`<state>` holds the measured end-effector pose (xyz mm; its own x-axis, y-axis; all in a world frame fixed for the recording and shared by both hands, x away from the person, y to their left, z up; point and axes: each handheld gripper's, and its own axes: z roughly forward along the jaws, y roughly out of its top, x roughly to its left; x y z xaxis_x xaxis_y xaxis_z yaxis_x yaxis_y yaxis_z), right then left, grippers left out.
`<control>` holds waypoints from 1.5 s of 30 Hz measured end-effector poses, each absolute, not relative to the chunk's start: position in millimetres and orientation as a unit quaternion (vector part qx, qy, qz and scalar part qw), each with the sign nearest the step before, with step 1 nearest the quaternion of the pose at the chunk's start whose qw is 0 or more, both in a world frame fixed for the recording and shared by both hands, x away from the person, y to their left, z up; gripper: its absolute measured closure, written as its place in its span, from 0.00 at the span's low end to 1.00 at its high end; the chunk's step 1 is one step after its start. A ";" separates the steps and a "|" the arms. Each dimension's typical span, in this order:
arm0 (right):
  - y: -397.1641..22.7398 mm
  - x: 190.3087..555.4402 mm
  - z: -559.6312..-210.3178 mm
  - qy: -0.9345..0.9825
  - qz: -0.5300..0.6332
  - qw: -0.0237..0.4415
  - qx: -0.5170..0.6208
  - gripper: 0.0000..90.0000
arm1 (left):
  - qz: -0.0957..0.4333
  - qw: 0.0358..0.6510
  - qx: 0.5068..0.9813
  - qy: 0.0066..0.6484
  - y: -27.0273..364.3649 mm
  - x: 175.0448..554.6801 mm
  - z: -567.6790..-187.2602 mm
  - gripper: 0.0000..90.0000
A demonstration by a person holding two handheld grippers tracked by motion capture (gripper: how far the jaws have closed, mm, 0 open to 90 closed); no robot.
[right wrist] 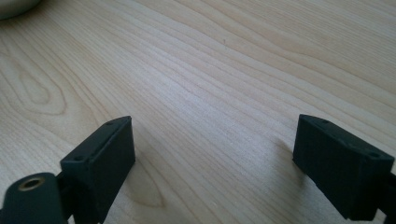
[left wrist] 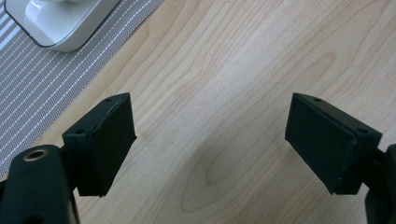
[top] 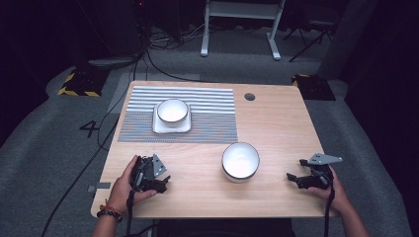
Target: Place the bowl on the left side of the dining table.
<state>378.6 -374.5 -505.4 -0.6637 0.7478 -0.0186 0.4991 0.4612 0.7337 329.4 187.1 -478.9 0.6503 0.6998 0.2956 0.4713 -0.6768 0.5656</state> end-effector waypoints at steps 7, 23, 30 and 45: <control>-374.5 379.0 -505.5 0.838 0.362 0.172 0.371 0.14 | 0.238 0.252 0.866 0.360 198.2 326.1 -485.1 0.18; -374.5 378.9 -505.5 0.838 0.362 0.172 0.371 0.14 | 0.182 0.312 0.830 0.424 223.6 319.4 -502.1 0.19; -374.3 378.8 -505.4 0.838 0.362 0.171 0.372 0.14 | 0.164 0.327 0.817 0.446 229.6 322.0 -506.1 0.17; -374.3 378.7 -505.5 0.838 0.362 0.171 0.371 0.14 | 0.166 0.328 0.815 0.449 228.5 321.7 -506.2 0.17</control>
<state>378.7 -374.3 -505.5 -0.6653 0.7463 -0.0182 0.4983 0.4621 0.7336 321.7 228.5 -506.2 0.5415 0.8404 -0.0231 0.6224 -0.3823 0.6830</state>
